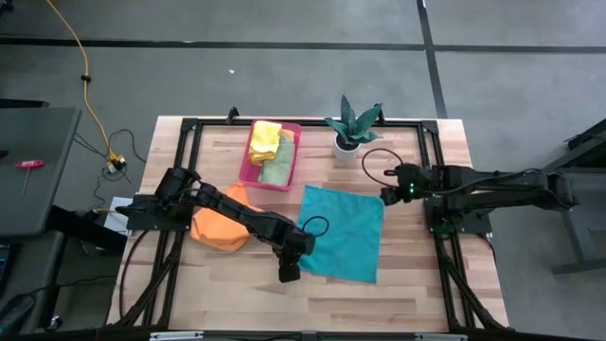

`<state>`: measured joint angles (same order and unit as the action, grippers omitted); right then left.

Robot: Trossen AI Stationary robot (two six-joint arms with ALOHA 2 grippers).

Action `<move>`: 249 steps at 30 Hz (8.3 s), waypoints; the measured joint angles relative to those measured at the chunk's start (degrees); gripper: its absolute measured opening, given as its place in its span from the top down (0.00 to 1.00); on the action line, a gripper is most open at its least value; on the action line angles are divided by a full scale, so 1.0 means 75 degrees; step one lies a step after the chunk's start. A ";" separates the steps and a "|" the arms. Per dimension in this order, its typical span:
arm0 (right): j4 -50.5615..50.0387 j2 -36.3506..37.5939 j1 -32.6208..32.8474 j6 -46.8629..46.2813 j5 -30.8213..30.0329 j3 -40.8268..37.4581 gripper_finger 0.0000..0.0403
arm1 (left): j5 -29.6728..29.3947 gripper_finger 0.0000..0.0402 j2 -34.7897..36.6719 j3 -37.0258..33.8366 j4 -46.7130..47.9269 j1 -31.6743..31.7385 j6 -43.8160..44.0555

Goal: Fold microfiber towels
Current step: Fold the blue microfiber cloth

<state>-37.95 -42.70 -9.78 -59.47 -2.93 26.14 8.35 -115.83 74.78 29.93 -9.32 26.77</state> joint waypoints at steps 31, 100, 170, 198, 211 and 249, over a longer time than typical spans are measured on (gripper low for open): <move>0.0502 -0.0012 0.0932 0.1590 0.0817 0.0885 0.55 | -0.0347 0.66 0.1111 0.0006 0.0423 -0.0516 -0.1709; 0.2481 -0.2299 0.6003 -0.1640 -0.3253 0.0876 0.55 | -0.0979 0.79 0.1014 -0.1839 -0.2175 -0.0694 -0.3994; 0.0439 -0.8093 0.7065 0.2243 -0.0146 0.4411 0.98 | -0.0512 1.00 0.1017 -0.1830 -0.2031 -0.0408 -0.2252; -0.1057 -0.5199 0.6530 0.1566 -0.0457 0.4149 1.00 | 0.2581 1.00 0.2208 -0.1241 -0.1004 0.1127 -0.1367; 0.0189 -0.3220 0.5976 -0.0769 -0.1108 0.1491 1.00 | 0.0714 1.00 0.2165 -0.1253 -0.1078 0.1661 -0.1106; -0.0572 -0.3010 0.3739 -0.1484 -0.1475 0.1016 1.00 | -0.1841 1.00 0.1230 -0.1253 -0.1773 0.2197 -0.0772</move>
<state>-42.24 -65.28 18.26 -70.60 -14.00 33.76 -5.45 -106.60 65.39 16.63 7.16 20.98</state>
